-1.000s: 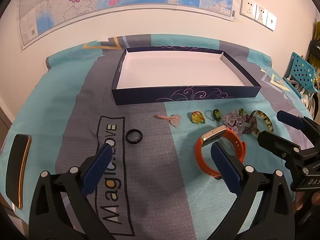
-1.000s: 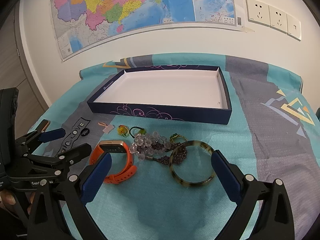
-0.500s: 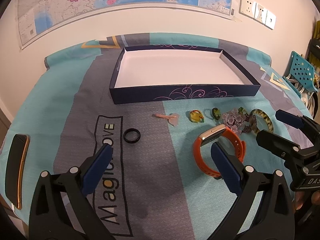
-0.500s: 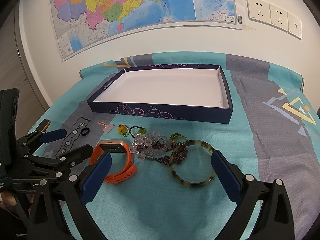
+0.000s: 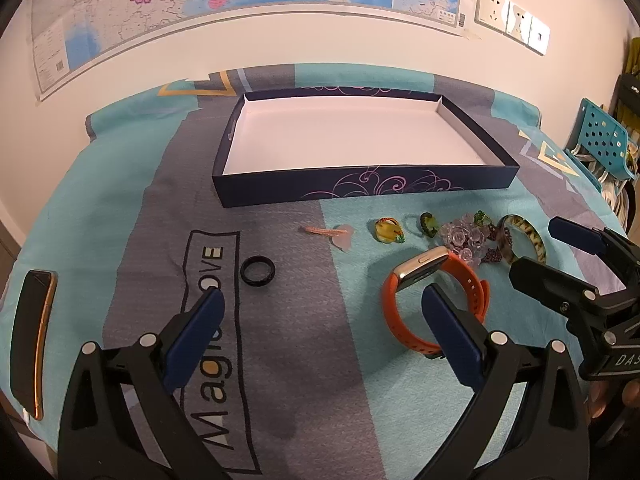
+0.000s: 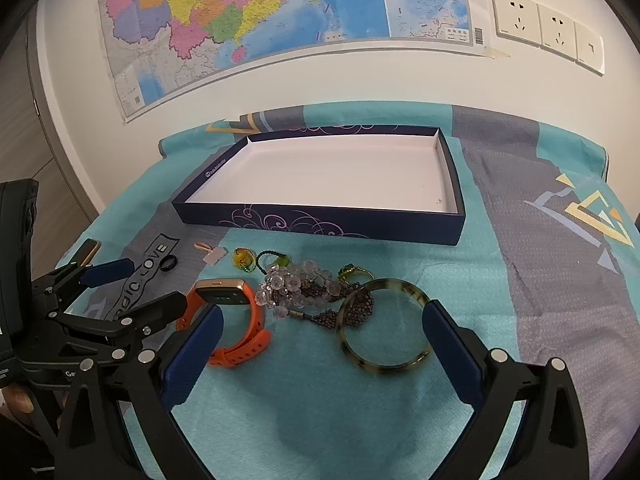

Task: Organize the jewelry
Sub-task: 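Position left gripper around orange watch while right gripper straddles tortoiseshell bangle, then close left gripper on orange watch while right gripper closes on tortoiseshell bangle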

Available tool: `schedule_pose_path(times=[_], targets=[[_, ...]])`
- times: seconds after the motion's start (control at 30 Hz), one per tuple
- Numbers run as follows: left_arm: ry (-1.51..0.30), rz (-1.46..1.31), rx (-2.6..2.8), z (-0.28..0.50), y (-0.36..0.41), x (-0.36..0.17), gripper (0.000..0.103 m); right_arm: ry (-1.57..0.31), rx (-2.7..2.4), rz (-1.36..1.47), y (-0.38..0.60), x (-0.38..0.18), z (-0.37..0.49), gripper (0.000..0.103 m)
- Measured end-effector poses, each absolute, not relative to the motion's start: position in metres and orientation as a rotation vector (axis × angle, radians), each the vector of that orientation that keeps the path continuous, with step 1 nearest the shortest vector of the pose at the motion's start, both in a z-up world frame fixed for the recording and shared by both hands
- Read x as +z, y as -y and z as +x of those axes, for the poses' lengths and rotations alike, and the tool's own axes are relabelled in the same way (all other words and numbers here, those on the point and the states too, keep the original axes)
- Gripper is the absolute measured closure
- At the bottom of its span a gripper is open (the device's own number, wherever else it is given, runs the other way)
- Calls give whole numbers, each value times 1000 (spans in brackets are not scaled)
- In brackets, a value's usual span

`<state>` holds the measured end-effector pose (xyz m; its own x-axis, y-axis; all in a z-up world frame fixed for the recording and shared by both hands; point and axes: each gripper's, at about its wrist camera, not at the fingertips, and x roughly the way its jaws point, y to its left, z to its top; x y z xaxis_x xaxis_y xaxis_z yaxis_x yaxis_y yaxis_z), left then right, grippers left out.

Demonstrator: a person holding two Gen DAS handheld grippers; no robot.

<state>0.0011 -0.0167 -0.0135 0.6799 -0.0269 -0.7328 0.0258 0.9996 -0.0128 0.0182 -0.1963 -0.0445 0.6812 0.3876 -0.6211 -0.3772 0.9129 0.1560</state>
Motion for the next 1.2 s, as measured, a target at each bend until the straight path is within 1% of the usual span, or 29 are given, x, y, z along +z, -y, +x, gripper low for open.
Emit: schedule_pose_path(times=[0.9,1.2], targets=[[-849,1,-52,7,21,-20,6,-707,423,21,204,-48,25,7],[-864,4,-74,10,21,-22,6,-700,395,14,222,-44,31,7]])
